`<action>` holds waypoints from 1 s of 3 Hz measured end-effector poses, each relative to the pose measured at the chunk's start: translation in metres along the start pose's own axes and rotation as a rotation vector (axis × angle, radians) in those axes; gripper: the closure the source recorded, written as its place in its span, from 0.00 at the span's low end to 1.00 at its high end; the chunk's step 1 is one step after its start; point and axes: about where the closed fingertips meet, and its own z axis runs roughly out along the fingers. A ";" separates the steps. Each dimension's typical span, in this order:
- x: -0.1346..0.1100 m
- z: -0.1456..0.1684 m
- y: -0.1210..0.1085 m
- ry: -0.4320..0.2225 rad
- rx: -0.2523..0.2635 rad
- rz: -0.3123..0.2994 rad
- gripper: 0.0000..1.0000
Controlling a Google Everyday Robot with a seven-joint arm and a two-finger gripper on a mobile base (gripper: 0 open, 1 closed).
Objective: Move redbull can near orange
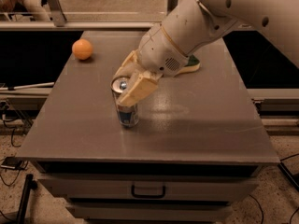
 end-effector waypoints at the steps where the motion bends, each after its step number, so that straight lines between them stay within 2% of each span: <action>1: 0.000 -0.016 -0.034 -0.005 0.081 -0.011 1.00; 2: -0.001 -0.045 -0.097 -0.017 0.194 -0.006 1.00; 3: -0.006 -0.060 -0.141 -0.044 0.255 -0.001 1.00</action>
Offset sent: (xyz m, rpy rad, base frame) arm 0.1431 -0.0224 0.0786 0.0958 -0.2055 -0.1987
